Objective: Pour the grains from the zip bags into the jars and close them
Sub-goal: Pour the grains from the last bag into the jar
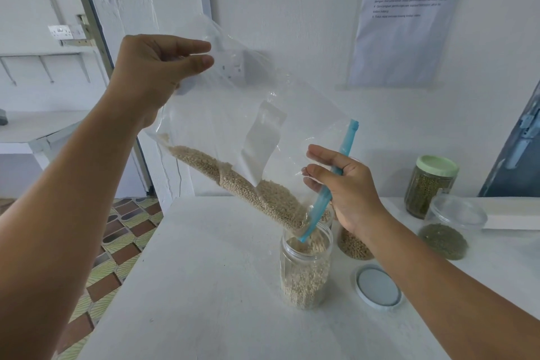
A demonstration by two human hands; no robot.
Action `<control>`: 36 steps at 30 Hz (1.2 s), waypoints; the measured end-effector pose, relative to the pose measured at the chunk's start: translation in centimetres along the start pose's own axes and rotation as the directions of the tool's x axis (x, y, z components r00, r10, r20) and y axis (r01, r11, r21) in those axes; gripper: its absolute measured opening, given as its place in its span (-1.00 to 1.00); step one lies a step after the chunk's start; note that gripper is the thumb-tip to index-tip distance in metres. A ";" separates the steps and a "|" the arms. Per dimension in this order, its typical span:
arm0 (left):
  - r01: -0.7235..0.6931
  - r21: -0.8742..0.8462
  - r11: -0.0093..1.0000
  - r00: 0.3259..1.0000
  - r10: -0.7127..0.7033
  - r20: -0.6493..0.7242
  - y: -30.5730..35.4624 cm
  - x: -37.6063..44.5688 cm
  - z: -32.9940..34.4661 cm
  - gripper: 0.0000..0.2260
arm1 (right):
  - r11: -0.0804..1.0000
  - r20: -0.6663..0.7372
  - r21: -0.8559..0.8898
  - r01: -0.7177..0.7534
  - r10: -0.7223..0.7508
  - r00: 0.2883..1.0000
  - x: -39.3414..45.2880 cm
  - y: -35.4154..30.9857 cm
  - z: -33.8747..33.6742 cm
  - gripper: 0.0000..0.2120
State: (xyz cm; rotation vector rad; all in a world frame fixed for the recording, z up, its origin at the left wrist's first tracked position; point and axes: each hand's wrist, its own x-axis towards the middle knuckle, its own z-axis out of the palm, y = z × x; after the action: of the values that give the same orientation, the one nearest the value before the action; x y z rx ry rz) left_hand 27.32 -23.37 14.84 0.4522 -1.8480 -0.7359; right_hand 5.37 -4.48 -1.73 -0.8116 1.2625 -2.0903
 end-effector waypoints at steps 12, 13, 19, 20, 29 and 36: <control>-0.001 0.008 1.000 1.000 0.001 0.006 -0.5 1.0 -0.6 -0.72 | 1.000 0.014 0.009 -0.007 0.007 1.000 0.0 -0.1 0.4 -0.70; 0.001 0.009 1.000 1.000 -0.001 0.005 -0.6 1.0 -0.6 -0.71 | 1.000 0.016 0.008 -0.007 0.007 1.000 0.0 -0.1 0.5 -0.70; -0.004 0.001 1.000 1.000 0.004 -0.011 -0.4 1.2 -0.7 -0.69 | 1.000 0.025 0.029 -0.001 0.000 1.000 0.3 -0.4 0.8 -0.69; -0.004 0.001 1.000 1.000 0.004 -0.010 -0.4 1.3 -0.8 -0.69 | 1.000 0.025 0.028 0.002 -0.002 1.000 0.3 -0.3 0.8 -0.69; 0.004 0.006 1.000 1.000 -0.004 -0.002 -0.5 1.3 -0.6 -0.70 | 1.000 0.030 0.028 -0.002 0.001 1.000 0.4 -0.1 0.7 -0.69; 0.002 -0.003 1.000 1.000 -0.002 0.007 -0.6 1.2 -0.4 -0.72 | 1.000 0.025 0.025 -0.007 0.006 1.000 0.3 0.0 0.6 -0.69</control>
State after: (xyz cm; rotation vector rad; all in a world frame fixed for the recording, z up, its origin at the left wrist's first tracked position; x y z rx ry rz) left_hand 27.19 -24.68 15.40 0.4504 -1.8536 -0.7423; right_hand 5.62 -5.07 -1.47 -0.8189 1.2224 -2.0802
